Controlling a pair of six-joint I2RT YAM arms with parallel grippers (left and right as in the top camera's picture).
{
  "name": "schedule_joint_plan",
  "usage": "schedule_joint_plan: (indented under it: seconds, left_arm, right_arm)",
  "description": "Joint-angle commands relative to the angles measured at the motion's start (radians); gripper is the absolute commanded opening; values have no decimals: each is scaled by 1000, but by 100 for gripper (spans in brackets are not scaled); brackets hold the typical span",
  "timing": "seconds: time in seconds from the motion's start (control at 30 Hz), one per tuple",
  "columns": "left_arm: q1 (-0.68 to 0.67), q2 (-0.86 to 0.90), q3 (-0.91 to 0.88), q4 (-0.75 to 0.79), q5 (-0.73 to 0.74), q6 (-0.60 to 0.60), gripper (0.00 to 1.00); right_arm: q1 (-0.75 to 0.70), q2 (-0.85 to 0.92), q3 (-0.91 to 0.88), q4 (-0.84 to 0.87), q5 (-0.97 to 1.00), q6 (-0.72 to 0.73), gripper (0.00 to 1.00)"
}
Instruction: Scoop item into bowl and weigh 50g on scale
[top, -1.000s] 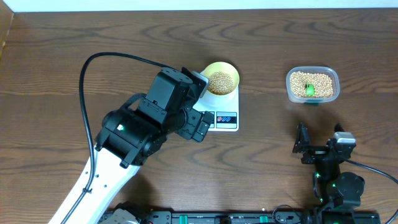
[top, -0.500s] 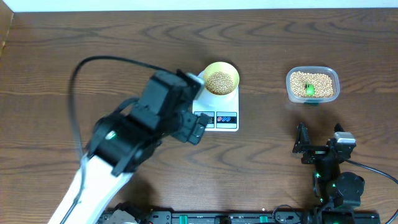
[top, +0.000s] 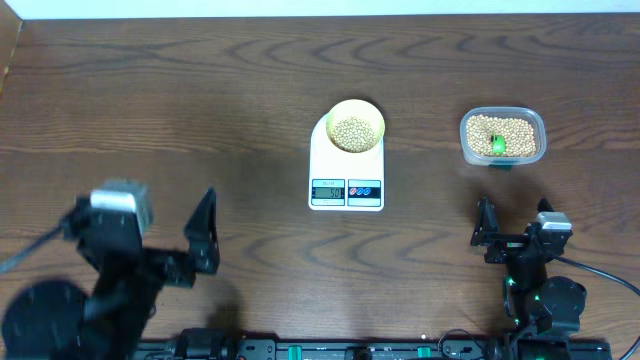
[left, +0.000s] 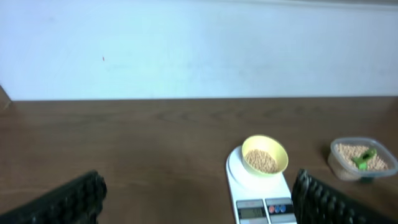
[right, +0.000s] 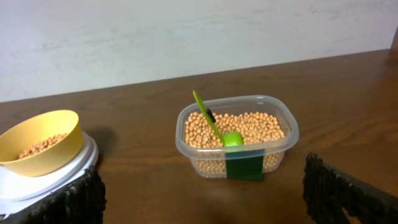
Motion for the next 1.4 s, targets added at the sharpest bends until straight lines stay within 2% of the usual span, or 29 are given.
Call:
schedule_joint_plan:
  seconds: [0.0, 0.23, 0.53, 0.8, 1.2, 1.37]
  left_arm:
    - [52, -129, -182, 89, 104, 6, 98]
    - [96, -405, -609, 417, 179, 2, 98]
    - [90, -535, -940, 694, 275, 2, 98]
    - [50, -570, -1083, 769, 274, 2, 98]
    - [23, -587, -1267, 974, 271, 3, 98]
    - [23, -587, -1284, 925, 257, 3, 98]
  right_arm:
    - [0, -10, -4, 0, -6, -10, 99]
    - [0, -10, -4, 0, -6, -10, 99]
    - [0, -10, -4, 0, -6, -10, 99]
    - [0, -10, -4, 0, -6, -10, 99]
    - [0, -10, -4, 0, -6, -10, 99]
    - [0, -10, -4, 0, -6, -10, 99]
